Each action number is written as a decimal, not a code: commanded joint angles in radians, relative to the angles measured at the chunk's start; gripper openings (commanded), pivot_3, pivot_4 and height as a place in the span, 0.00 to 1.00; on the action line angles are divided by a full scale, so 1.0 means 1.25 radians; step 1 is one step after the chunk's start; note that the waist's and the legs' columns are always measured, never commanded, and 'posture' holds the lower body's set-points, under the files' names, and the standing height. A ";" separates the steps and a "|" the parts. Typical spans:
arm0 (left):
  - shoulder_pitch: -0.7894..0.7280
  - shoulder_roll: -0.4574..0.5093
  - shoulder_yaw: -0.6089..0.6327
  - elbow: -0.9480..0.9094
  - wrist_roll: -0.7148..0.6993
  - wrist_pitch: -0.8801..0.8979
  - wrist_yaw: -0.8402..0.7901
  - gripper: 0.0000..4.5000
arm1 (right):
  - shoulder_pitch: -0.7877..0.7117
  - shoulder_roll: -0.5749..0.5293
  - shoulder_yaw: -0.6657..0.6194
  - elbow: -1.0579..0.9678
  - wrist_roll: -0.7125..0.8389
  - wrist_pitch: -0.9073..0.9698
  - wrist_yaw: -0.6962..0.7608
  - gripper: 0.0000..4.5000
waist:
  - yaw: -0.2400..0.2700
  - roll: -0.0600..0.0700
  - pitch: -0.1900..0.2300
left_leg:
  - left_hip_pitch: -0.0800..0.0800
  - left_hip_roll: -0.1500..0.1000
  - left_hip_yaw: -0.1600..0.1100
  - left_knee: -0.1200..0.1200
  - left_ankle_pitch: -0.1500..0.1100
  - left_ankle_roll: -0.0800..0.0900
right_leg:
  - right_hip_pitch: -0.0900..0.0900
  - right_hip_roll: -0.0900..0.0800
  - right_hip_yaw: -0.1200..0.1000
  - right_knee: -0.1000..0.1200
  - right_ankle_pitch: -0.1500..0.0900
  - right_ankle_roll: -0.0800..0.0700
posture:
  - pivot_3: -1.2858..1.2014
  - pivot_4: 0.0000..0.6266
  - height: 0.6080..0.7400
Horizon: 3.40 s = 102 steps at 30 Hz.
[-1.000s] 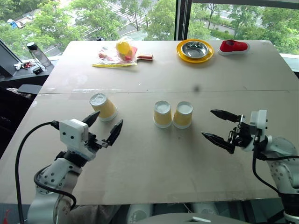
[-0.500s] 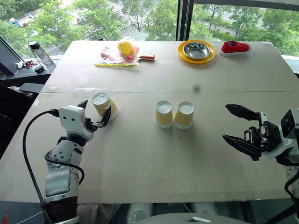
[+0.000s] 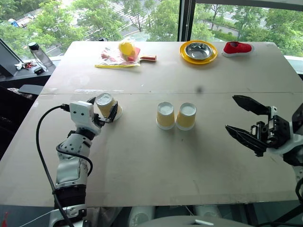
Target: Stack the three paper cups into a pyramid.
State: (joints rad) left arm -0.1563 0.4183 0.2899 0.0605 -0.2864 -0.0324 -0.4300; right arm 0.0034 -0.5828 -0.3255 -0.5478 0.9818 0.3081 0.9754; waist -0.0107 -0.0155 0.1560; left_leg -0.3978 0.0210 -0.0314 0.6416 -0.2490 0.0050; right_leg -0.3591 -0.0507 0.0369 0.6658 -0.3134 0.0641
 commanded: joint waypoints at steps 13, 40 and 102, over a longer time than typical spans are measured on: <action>-0.035 -0.014 -0.009 0.006 -0.001 -0.017 0.003 0.52 | 0.026 -0.021 -0.013 0.034 -0.025 -0.009 0.050 1.00 | 0.000 0.000 0.000 | 0.000 0.000 0.000 0.000 0.000 0.000 | 0.000 0.000 0.000 0.000 0.000 0.000 | 0.52 0.24 1.00; -0.430 0.067 -0.257 -0.077 -0.218 0.308 -0.483 0.49 | 0.192 -0.046 -0.176 0.136 -0.038 -0.079 0.187 1.00 | -0.001 0.000 0.000 | -0.001 -0.003 -0.002 0.004 0.000 0.000 | 0.002 0.002 -0.002 0.001 0.000 0.000 | 0.52 0.24 1.00; -0.171 0.133 -0.023 -0.322 -0.306 0.443 -0.403 0.98 | 0.264 0.047 -0.200 0.218 -0.048 -0.151 0.289 1.00 | -0.009 0.005 -0.001 | 0.003 0.001 -0.002 0.004 0.000 0.000 | 0.004 0.002 -0.001 0.001 0.000 0.000 | 0.52 0.24 1.00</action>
State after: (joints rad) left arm -0.4115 0.5610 0.2027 -0.2543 -0.6335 0.4818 -0.9754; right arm 0.3470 -0.5276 -0.5904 -0.2932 0.9473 0.1505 1.3139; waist -0.0218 -0.0096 0.1544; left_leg -0.3945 0.0224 -0.0342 0.6461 -0.2491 0.0052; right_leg -0.3536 -0.0488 0.0354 0.6674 -0.3138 0.0639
